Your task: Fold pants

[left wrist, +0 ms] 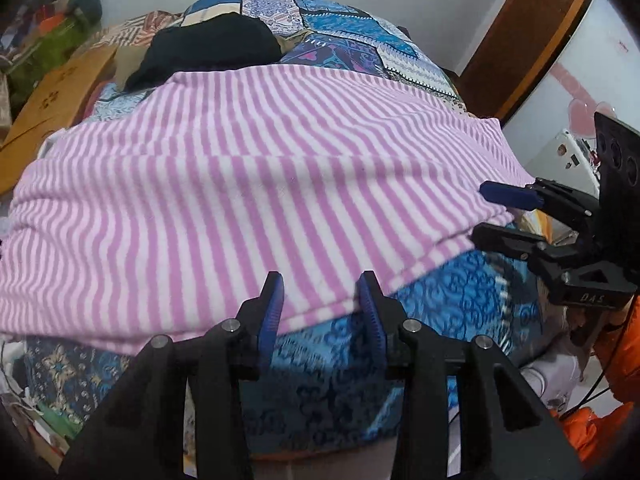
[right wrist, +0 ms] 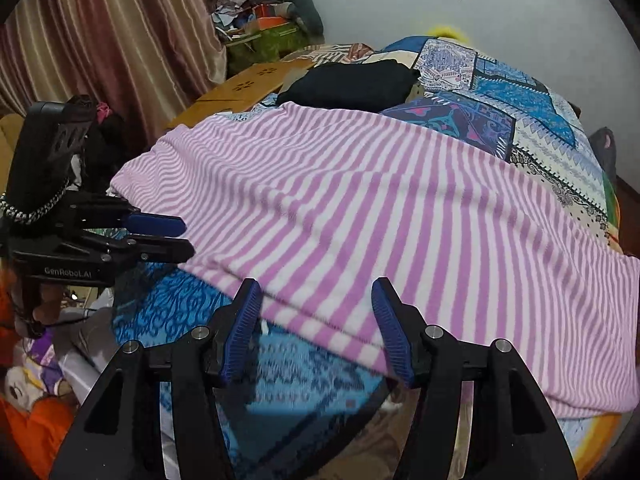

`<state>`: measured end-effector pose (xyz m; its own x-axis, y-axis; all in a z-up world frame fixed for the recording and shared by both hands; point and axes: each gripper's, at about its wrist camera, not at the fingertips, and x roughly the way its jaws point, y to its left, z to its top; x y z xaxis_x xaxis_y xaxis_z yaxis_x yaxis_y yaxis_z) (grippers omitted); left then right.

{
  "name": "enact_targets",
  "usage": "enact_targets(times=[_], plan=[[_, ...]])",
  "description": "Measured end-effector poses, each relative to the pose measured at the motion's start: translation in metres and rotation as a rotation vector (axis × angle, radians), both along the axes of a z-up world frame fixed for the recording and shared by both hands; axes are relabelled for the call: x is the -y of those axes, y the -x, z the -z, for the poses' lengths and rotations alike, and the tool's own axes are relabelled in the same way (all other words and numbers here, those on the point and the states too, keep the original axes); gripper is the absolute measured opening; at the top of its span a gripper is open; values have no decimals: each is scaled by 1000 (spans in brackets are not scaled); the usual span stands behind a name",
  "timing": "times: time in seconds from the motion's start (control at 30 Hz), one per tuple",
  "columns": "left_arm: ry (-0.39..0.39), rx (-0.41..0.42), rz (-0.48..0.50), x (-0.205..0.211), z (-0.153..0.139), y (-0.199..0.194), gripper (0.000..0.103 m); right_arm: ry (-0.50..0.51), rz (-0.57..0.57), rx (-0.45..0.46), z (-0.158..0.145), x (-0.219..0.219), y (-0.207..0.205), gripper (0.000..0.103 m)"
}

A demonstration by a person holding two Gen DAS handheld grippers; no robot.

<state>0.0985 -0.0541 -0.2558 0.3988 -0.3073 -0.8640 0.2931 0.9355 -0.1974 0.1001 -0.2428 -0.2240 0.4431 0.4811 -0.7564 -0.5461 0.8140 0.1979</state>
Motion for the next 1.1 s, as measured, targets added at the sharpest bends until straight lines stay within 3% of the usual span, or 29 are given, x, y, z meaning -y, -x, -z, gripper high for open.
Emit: enact_targets(times=[0.2, 0.4, 0.5, 0.63, 0.73, 0.8, 0.87, 0.93, 1.1], plan=[[-9, 42, -55, -10, -22, -3, 39, -21, 18, -11, -12, 11, -4, 53], [-10, 140, -93, -7, -55, -32, 40, -53, 148, 53, -33, 53, -21, 53], [-8, 156, -84, 5, -60, -52, 40, -48, 217, 49, -28, 72, -37, 53], [-23, 160, -60, 24, -52, -73, 40, -21, 266, 1, -6, 81, -57, 53], [-64, 137, -49, 36, -33, -87, 40, -25, 235, -77, 14, 79, -53, 55], [-109, 96, -54, 38, -13, -93, 40, -4, 236, -27, 14, 75, -40, 55], [-137, 31, -51, 32, 11, -94, 41, -1, 228, -23, 11, 75, -33, 55], [-127, 52, -77, 20, 17, -84, 56, -23, 228, -35, 11, 80, -27, 55], [-131, 33, -116, -11, 19, -61, 58, -32, 235, -50, 12, 92, -16, 55]])
